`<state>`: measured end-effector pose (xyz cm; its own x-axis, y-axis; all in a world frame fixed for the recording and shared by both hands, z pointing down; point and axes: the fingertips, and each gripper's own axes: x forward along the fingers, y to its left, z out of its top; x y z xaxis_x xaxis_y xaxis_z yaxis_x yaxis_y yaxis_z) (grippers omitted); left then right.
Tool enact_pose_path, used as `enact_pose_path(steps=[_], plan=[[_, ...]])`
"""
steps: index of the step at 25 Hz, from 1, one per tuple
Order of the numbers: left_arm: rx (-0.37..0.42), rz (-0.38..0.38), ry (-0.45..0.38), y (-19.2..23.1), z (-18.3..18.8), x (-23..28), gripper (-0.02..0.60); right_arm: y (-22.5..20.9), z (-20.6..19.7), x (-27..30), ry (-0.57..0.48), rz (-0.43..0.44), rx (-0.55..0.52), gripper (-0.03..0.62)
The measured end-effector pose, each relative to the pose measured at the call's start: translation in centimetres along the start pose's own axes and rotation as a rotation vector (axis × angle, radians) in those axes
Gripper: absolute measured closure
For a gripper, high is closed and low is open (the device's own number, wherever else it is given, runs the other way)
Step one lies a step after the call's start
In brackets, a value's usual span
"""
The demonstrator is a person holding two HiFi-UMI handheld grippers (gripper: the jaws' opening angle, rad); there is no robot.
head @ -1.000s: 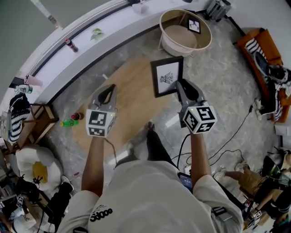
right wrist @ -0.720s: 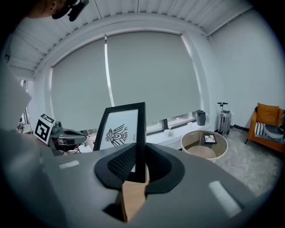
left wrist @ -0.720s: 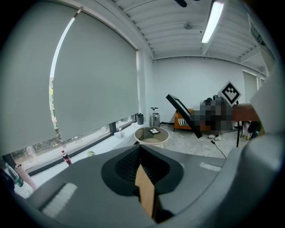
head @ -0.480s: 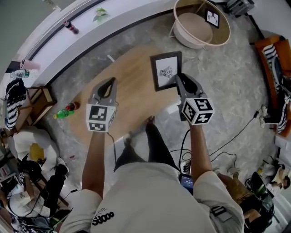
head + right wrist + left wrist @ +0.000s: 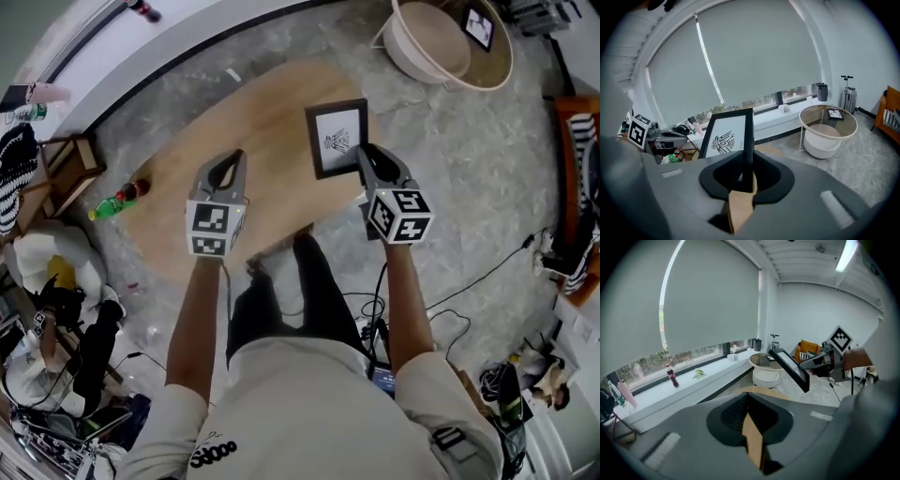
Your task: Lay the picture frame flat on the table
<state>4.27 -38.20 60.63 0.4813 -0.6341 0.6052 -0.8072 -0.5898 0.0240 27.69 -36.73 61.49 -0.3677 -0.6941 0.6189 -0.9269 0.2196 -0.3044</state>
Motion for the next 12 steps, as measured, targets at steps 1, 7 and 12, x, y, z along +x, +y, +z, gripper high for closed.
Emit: enact_pose_path(steps=[1,7,12], plan=[[-0.005,0.001,0.016,0.0,-1.0,0.4,0.571,-0.1,-0.7,0.8,0.015,0.006,0.000,0.526],[-0.049,0.014,0.077,0.7,-5.6,2.9,0.571,-1.1,-4.9,5.8,0.112,0.031,-0.009,0.526],[-0.080,0.025,0.118,1.1,-8.6,4.4,0.571,-1.9,-8.2,9.4,0.178,0.039,0.002,0.526]])
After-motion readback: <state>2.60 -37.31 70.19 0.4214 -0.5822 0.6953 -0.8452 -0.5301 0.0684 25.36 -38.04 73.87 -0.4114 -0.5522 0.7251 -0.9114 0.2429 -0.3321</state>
